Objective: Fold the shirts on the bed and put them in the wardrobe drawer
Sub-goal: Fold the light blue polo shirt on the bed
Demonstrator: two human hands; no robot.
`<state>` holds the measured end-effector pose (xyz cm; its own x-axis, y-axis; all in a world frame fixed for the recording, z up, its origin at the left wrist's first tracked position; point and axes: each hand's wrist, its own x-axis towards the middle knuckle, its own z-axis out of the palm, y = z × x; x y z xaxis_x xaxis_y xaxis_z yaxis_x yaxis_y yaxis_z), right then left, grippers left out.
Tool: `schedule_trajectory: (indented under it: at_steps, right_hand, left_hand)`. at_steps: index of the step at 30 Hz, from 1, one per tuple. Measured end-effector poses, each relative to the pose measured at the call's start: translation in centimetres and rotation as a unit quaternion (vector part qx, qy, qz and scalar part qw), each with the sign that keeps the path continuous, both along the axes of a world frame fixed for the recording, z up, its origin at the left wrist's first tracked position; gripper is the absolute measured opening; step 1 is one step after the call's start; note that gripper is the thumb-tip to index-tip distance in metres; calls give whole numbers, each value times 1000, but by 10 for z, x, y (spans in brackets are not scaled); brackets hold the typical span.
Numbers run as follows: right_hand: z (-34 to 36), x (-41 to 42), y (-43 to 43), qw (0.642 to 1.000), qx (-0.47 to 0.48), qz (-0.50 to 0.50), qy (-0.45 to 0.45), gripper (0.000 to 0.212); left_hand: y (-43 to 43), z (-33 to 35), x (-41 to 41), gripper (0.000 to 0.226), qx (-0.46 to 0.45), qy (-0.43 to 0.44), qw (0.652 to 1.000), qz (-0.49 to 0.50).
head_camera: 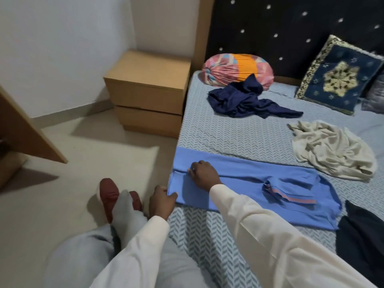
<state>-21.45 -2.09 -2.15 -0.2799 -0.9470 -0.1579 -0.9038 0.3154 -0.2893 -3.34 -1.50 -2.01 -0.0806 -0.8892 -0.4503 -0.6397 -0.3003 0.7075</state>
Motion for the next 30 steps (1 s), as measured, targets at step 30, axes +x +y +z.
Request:
schedule_trajectory:
  at_steps: [30]
  right_hand:
    - [5, -49, -7, 903, -34, -318, -285, 39]
  left_hand:
    - [33, -11, -51, 25, -240, -105, 887, -381]
